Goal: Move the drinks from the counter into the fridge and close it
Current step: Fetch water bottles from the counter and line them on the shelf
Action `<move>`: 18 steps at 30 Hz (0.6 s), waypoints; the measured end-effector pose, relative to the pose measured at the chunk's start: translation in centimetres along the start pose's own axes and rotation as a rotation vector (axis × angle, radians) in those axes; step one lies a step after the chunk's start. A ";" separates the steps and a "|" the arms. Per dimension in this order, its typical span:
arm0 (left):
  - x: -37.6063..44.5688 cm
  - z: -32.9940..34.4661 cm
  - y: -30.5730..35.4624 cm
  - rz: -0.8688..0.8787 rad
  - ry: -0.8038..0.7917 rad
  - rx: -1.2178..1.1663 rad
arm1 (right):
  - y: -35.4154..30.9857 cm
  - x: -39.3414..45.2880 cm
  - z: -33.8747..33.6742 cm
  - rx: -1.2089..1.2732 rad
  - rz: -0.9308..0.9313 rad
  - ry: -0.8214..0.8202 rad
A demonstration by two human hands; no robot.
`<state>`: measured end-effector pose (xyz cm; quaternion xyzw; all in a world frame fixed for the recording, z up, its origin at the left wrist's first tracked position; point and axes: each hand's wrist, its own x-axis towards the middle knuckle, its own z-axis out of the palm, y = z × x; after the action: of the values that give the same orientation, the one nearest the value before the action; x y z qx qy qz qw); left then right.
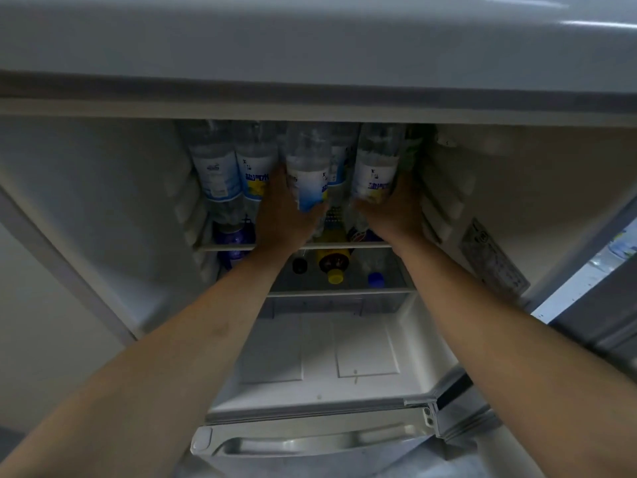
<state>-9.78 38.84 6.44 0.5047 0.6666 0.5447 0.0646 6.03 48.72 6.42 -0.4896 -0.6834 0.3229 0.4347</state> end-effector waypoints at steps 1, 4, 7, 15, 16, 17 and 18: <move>-0.1 0.0 -0.1 0.011 0.006 0.040 | 0.5 -0.1 0.1 -0.053 0.014 -0.025; -0.4 0.1 0.0 0.035 0.053 0.111 | 0.5 0.5 0.6 -0.139 0.040 -0.030; -0.5 0.4 0.0 0.047 0.102 0.150 | -0.1 1.5 1.5 -0.192 0.047 -0.004; -0.4 1.4 -0.3 0.013 0.220 0.257 | -0.1 2.8 3.3 -0.189 0.116 0.117; -0.4 1.5 -0.3 0.012 0.231 0.286 | -0.1 2.8 3.3 -0.172 0.125 0.125; -0.5 1.5 -0.2 0.009 0.242 0.313 | -0.1 2.7 3.4 -0.153 0.135 0.135; -0.5 1.6 -0.2 0.002 0.250 0.326 | -0.1 2.6 3.4 -0.135 0.141 0.150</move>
<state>-8.67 39.53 5.41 0.4378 0.7483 0.4879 -0.1018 2.53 51.08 5.87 -0.5875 -0.6329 0.2683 0.4270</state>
